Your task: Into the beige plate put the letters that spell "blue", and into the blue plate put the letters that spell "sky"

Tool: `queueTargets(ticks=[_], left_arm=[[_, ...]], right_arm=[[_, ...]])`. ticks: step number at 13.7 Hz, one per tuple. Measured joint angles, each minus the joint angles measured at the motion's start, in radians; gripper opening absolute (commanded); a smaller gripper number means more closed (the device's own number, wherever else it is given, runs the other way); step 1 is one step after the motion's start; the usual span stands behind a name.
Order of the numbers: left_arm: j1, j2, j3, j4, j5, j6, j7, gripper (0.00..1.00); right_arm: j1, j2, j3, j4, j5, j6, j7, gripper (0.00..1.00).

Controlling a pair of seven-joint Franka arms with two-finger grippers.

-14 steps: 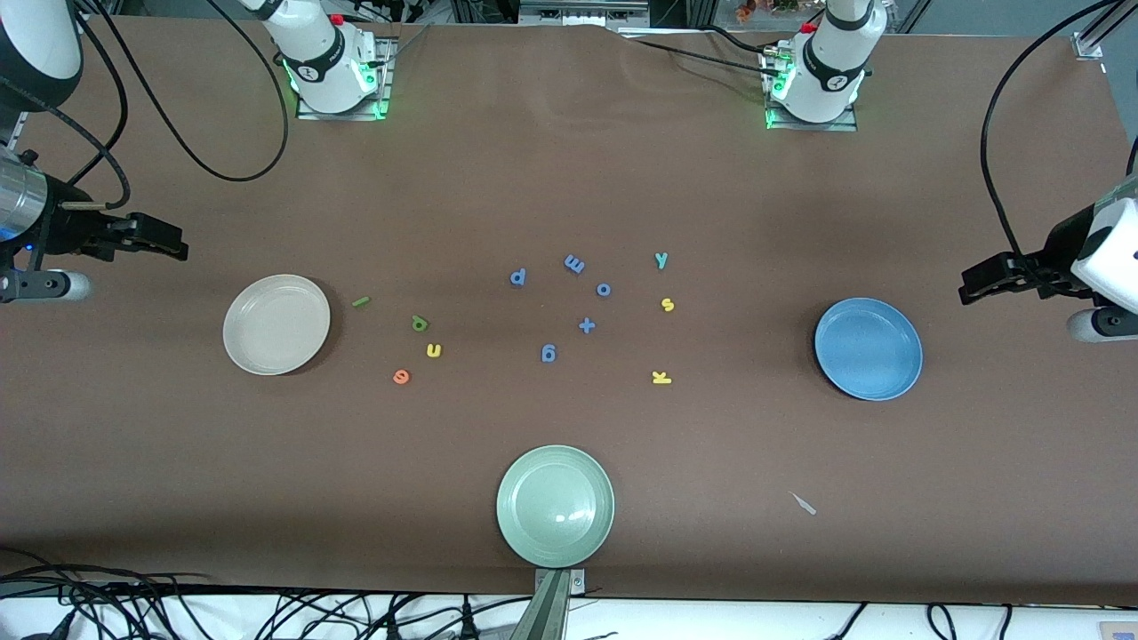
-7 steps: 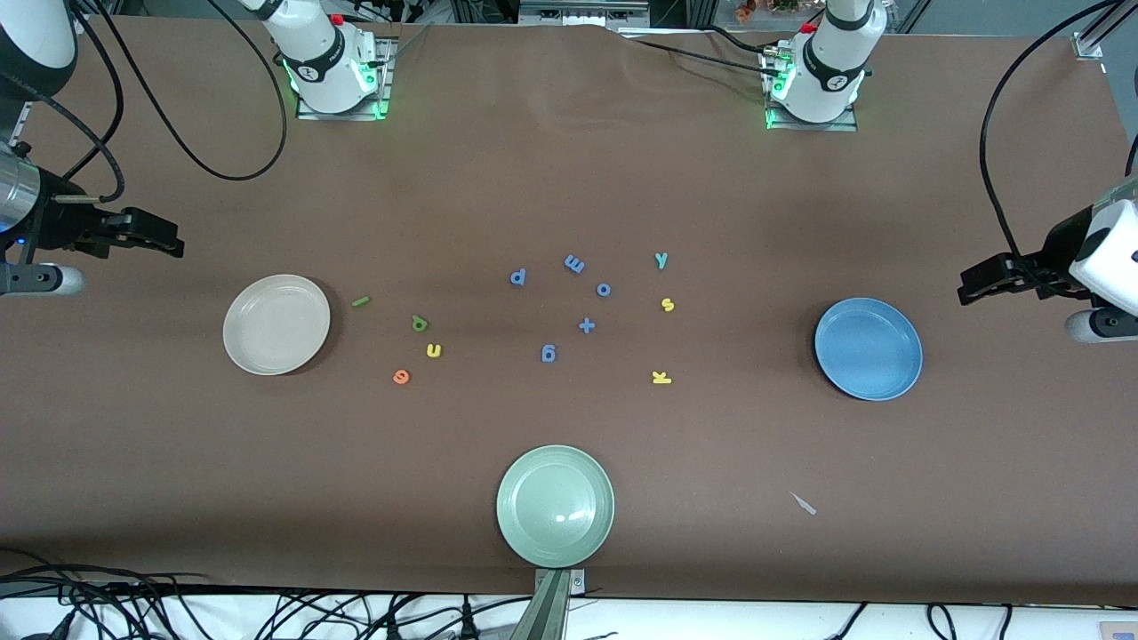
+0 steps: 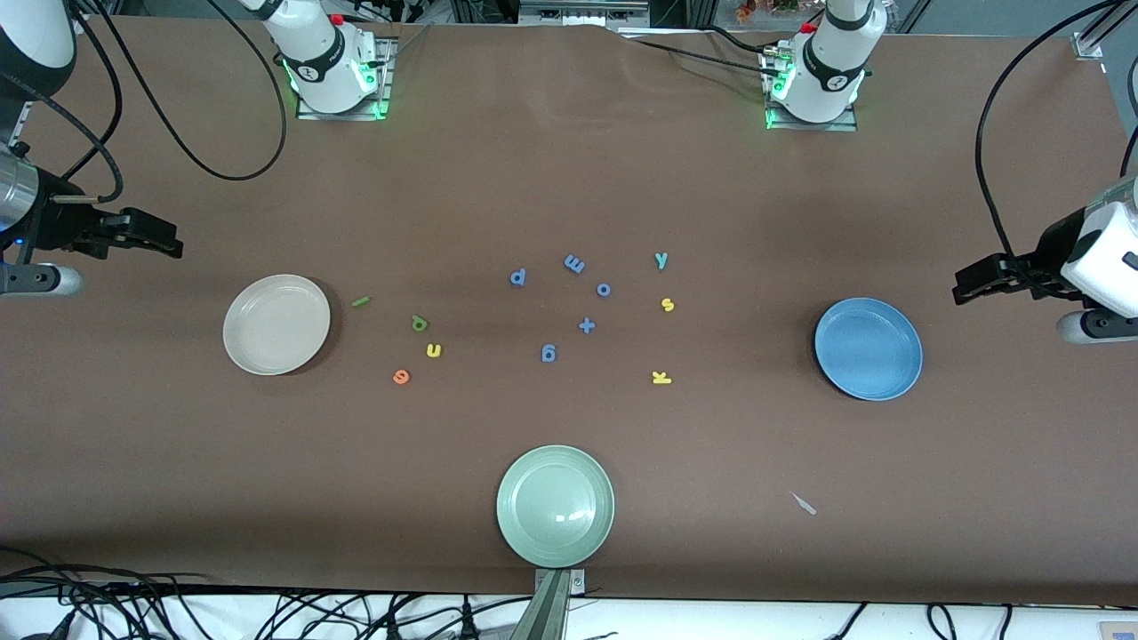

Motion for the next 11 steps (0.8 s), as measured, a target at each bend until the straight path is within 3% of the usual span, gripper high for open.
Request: queueTargets(ticks=[11], left_arm=[[0.0, 0.0, -0.001, -0.007, 0.0, 0.008, 0.0, 1.0]], right_arm=[[0.024, 0.03, 0.005, -0.013, 0.0, 0.048, 0.043, 1.0]])
